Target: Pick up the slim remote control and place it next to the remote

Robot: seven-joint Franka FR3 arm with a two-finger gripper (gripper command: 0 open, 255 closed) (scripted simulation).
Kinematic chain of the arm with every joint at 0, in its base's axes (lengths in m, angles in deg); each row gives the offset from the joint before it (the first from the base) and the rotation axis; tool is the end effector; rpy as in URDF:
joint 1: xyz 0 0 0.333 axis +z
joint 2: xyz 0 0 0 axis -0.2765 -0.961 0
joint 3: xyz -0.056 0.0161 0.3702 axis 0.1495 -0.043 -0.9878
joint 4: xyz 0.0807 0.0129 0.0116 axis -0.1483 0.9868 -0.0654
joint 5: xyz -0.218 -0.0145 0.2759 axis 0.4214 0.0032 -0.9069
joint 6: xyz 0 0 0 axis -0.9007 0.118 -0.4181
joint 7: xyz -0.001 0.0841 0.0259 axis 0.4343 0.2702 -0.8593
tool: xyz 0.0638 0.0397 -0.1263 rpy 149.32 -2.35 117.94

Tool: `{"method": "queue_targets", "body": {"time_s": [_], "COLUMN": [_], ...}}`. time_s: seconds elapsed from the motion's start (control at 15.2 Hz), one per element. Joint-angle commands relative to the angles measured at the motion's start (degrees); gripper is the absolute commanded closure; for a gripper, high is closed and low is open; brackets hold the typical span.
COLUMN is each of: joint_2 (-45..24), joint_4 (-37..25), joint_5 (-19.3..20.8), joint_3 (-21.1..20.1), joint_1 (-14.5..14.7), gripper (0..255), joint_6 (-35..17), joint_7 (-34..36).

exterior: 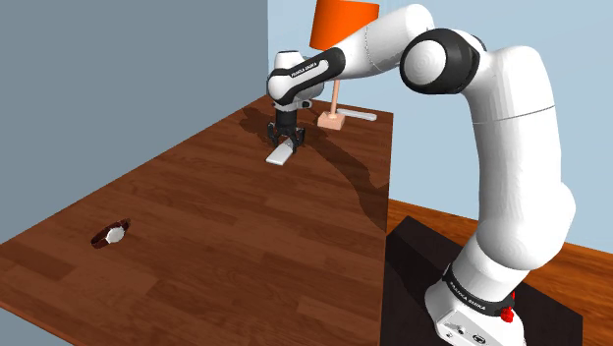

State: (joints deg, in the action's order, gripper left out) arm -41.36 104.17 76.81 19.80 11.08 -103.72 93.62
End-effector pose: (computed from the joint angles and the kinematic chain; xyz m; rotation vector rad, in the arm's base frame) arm 0.6940 -0.0139 0.3582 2.6866 -1.6232 -0.0164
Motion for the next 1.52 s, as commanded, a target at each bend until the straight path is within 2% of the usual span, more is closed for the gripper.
{"method": "queue_targets", "body": {"time_s": [0.0,0.46,1.45], "joint_2": [0.0,0.0,3.7], "joint_4": [0.0,0.0,-5.9], "joint_5": [0.0,0.0,-0.4], "joint_3": [0.0,0.0,-0.2], "joint_1": [0.0,0.0,0.0], "gripper": [255,255,255], "joint_6": [0.0,0.0,9.6], "joint_7": [0.0,0.0,-0.3]}}
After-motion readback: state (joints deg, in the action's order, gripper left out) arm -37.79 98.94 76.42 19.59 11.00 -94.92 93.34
